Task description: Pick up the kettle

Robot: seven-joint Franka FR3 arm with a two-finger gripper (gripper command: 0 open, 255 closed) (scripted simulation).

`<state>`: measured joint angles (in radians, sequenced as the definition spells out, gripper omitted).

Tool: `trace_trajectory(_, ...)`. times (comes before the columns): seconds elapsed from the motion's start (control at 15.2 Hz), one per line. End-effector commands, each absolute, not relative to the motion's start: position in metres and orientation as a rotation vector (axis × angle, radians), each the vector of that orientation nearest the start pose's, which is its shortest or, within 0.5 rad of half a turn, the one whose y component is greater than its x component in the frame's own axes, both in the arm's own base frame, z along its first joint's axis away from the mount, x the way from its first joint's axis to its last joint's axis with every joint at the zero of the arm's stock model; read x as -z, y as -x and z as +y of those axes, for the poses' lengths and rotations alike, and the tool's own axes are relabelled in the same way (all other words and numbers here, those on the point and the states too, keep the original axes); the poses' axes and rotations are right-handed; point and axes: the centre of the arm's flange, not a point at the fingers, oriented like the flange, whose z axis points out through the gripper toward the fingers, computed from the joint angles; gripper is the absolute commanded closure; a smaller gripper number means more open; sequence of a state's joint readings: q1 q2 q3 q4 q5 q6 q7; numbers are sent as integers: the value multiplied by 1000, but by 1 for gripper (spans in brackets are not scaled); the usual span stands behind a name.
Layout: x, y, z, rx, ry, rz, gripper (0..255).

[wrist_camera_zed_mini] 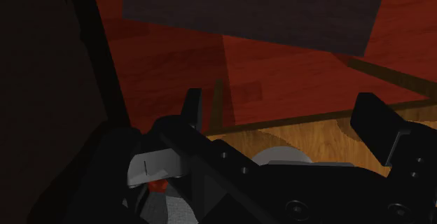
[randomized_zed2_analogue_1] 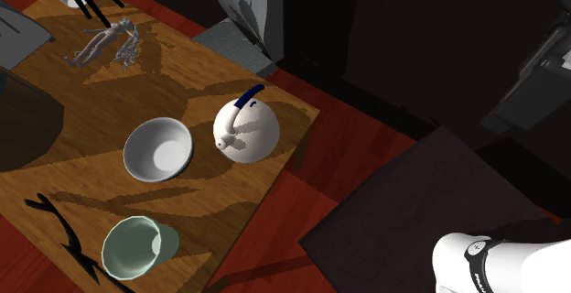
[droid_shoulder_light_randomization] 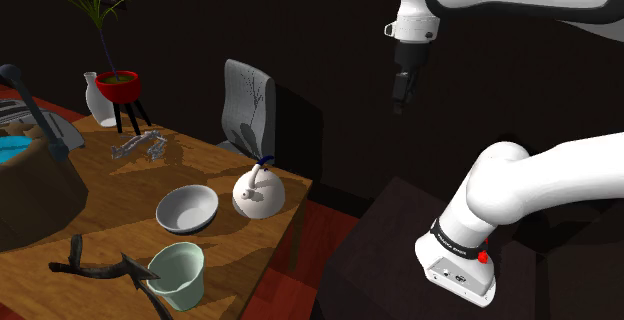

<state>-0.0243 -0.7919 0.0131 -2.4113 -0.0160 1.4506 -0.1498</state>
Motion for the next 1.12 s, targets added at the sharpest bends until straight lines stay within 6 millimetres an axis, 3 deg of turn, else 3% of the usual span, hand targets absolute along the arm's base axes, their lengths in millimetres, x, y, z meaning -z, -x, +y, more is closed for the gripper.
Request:
trace_trajectory(0.0,-557,-289,-4,-268,3134,-209,0)
trace_trajectory(0.53,-497,-317,71,-185,3143,227,0)
trace_trajectory(1.06,-438,-367,135,-97,3089,659,0)
